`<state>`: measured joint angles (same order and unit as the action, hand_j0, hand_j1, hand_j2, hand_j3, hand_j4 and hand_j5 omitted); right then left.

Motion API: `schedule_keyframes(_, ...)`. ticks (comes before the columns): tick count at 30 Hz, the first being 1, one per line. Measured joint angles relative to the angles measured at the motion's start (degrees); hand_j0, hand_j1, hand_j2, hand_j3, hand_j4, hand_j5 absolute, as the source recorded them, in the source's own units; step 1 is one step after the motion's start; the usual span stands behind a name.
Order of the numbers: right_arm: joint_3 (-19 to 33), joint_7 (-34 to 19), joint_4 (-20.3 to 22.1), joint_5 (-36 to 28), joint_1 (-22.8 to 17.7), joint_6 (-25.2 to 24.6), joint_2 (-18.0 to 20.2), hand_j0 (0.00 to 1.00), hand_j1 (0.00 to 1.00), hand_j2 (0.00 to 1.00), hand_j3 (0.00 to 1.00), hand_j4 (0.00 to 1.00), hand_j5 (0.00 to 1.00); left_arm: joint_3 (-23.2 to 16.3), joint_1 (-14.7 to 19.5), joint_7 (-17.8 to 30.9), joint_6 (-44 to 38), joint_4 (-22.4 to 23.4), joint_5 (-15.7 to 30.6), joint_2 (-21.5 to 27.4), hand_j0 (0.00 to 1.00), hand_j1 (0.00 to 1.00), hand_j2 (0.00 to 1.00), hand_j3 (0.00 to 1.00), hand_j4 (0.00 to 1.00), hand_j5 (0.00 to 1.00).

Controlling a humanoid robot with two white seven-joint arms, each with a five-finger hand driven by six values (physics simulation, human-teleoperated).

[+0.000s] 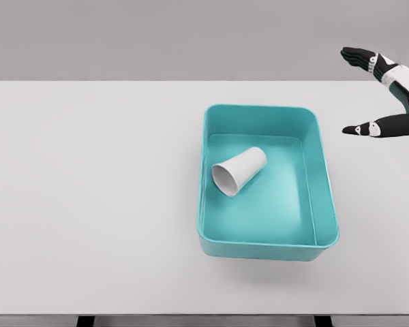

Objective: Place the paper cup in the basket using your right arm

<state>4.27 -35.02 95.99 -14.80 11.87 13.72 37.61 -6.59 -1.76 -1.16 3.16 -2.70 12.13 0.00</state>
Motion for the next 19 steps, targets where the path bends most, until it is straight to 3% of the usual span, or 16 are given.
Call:
schedule_keyframes(6, 0.56, 0.0, -1.01, 3.64, -0.7, -1.38, -0.22, 1.0, 1.0, 1.0, 1.0, 1.0, 1.0, 0.0, 0.0, 0.01, 0.0, 0.0, 0.0, 0.0, 1.0, 1.0, 1.0, 1.0, 1.0, 1.0)
schedule_keyframes(19, 0.58, 0.0, -1.19, 4.23, -1.06, -1.52, -1.24, 1.0, 1.0, 1.0, 1.0, 1.0, 1.0, 0.0, 0.0, 0.01, 0.05, -0.02, 0.0, 0.0, 1.0, 1.0, 1.0, 1.0, 1.0, 1.0)
